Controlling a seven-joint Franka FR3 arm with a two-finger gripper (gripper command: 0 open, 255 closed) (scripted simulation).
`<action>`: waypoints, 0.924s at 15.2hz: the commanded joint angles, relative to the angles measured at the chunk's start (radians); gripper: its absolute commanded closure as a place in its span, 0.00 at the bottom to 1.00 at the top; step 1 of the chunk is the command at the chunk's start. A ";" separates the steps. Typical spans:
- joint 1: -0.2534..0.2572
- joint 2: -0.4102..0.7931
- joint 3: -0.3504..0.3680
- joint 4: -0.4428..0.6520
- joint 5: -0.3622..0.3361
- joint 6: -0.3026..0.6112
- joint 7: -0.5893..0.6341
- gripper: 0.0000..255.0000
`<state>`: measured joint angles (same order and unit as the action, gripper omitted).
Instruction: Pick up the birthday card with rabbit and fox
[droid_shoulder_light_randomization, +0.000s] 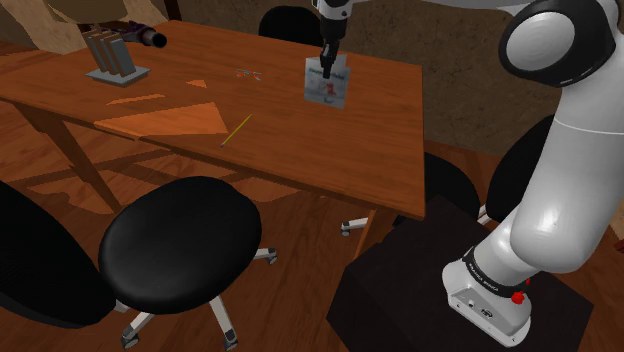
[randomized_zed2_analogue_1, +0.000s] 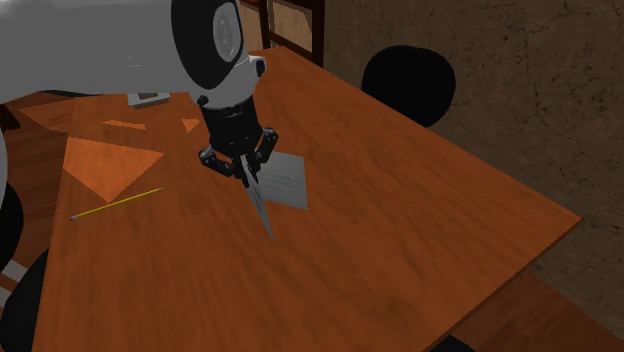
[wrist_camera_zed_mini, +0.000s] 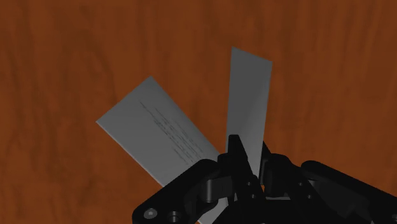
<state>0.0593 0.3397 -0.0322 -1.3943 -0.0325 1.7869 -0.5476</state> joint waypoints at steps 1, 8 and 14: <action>0.000 0.000 0.000 0.000 0.000 0.000 0.000 1.00; 0.000 0.006 0.000 0.063 0.000 -0.057 -0.002 1.00; -0.001 0.026 -0.001 0.175 0.001 -0.149 -0.005 1.00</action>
<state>0.0593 0.3609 -0.0324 -1.2416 -0.0316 1.6551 -0.5515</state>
